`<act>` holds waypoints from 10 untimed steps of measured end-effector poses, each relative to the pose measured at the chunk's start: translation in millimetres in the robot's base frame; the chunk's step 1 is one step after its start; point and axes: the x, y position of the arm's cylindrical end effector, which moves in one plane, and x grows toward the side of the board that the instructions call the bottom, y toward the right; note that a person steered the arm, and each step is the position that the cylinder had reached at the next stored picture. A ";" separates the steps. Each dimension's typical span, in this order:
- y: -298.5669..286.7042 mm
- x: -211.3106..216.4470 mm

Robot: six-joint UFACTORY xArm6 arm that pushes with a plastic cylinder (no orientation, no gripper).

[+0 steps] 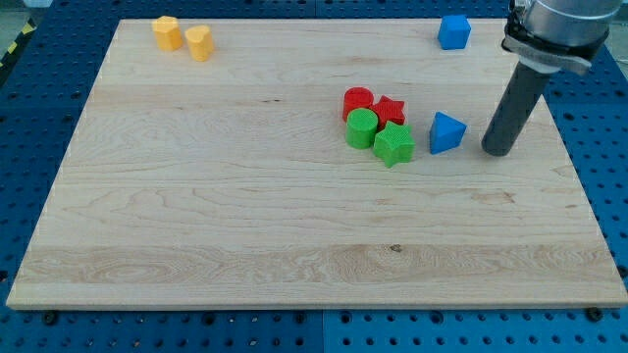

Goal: Move the blue triangle to the right of the stars

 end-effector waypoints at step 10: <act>-36.5 -7.3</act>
